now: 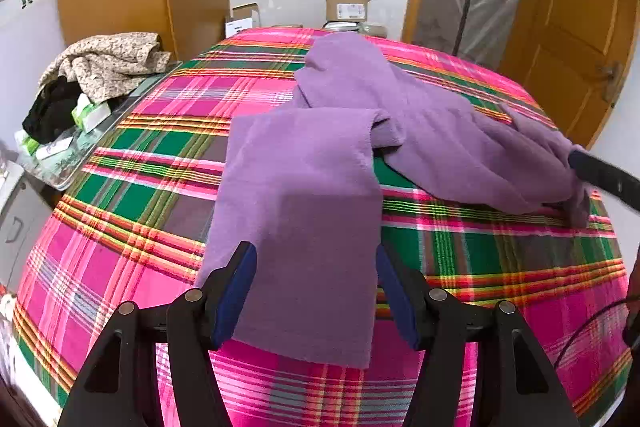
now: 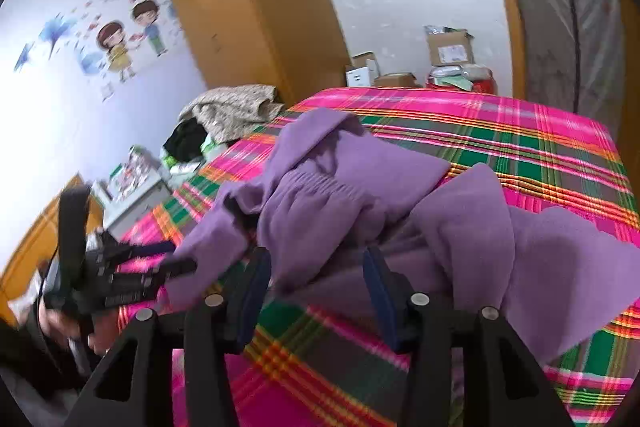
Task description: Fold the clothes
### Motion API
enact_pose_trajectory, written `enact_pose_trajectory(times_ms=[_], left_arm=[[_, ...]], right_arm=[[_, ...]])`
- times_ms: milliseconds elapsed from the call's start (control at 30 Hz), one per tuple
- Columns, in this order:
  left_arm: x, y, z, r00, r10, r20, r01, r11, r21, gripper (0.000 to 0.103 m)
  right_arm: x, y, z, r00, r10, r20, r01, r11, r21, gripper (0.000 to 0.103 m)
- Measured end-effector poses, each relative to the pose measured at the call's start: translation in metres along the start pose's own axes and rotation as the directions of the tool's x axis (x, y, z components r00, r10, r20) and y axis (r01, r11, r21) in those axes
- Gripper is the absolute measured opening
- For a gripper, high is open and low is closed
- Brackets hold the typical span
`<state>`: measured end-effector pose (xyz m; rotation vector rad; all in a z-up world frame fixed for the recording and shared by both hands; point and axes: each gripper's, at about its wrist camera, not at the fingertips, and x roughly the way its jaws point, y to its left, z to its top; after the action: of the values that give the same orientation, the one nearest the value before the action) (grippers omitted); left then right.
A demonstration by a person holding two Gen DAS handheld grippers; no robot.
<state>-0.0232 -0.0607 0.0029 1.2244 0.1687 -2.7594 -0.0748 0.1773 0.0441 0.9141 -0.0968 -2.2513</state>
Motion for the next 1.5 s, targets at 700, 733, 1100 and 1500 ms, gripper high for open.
enact_pose_trajectory(times_ms=[700,733,1100,1500], left_arm=[[0.033,-0.01,0.007,0.998,0.032,-0.046,-0.029,0.998,0.058,0.064],[0.035,-0.01,0.008,0.998,0.033,-0.046,-0.03,0.998,0.059,0.064],[0.049,-0.006,0.02,0.999,0.031,-0.029,-0.029,0.997,0.075,0.042],[0.063,0.011,0.045,0.998,0.057,-0.011,-0.056,0.996,0.07,0.0]], right_arm=[[0.059,-0.005,-0.008,0.988,0.076,-0.136,-0.067,0.995,0.068,0.013],[0.059,-0.005,-0.009,0.987,0.077,-0.138,-0.068,0.995,0.071,0.013],[0.06,-0.006,-0.016,0.986,0.072,-0.148,-0.059,0.994,0.089,0.013],[0.056,-0.005,-0.018,0.987,0.078,-0.14,-0.067,0.994,0.086,0.013]])
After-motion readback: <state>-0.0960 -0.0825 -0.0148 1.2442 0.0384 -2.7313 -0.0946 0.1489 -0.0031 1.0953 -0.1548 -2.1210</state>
